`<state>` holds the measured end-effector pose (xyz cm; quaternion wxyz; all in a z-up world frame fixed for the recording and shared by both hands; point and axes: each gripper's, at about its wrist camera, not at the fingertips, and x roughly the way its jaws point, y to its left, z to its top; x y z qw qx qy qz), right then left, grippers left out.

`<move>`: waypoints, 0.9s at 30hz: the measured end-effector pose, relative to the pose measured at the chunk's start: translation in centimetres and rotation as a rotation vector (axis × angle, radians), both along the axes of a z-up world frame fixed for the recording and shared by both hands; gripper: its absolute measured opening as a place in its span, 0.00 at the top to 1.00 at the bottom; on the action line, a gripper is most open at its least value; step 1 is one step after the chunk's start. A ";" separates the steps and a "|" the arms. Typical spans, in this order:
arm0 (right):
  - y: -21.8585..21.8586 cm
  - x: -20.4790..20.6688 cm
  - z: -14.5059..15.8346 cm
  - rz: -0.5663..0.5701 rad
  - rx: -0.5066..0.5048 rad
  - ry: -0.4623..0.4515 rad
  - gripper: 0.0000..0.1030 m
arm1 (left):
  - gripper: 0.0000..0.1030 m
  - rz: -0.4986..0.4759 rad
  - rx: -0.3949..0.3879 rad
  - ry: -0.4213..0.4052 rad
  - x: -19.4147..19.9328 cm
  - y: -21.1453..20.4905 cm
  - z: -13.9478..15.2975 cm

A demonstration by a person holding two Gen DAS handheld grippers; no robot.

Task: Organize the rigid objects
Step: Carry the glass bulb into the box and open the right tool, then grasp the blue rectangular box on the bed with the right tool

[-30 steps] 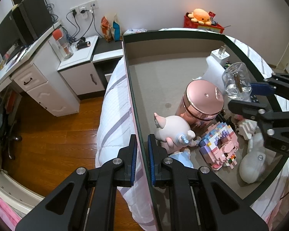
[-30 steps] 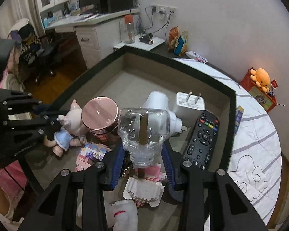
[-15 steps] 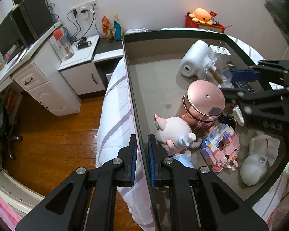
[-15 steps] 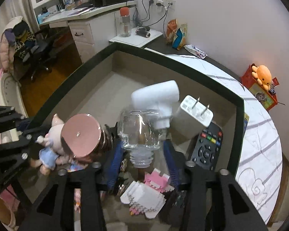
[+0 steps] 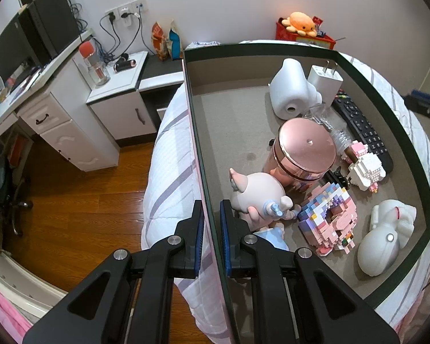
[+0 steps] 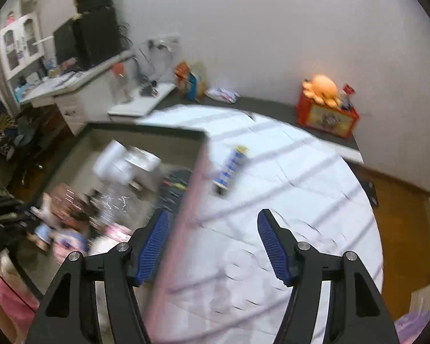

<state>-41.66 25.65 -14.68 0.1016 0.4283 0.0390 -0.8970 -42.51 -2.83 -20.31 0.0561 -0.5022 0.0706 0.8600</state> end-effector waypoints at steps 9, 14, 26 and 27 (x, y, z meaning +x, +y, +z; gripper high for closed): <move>1.9 -3.8 -4.1 -0.019 -0.068 -0.067 0.35 | 0.91 0.047 -0.009 -0.012 -0.5 0.2 -0.5; 1.2 -5.7 -5.1 -0.016 -0.077 -0.080 0.35 | 0.91 0.052 -0.015 -0.015 -1.1 0.3 -0.4; 1.2 -9.8 -5.4 -0.019 -0.115 -0.104 0.35 | 0.91 0.035 -0.025 -0.016 -3.1 0.6 -0.4; 1.3 -10.1 -5.5 -0.028 -0.119 -0.109 0.35 | 0.91 0.032 -0.027 -0.015 -3.1 0.7 -0.4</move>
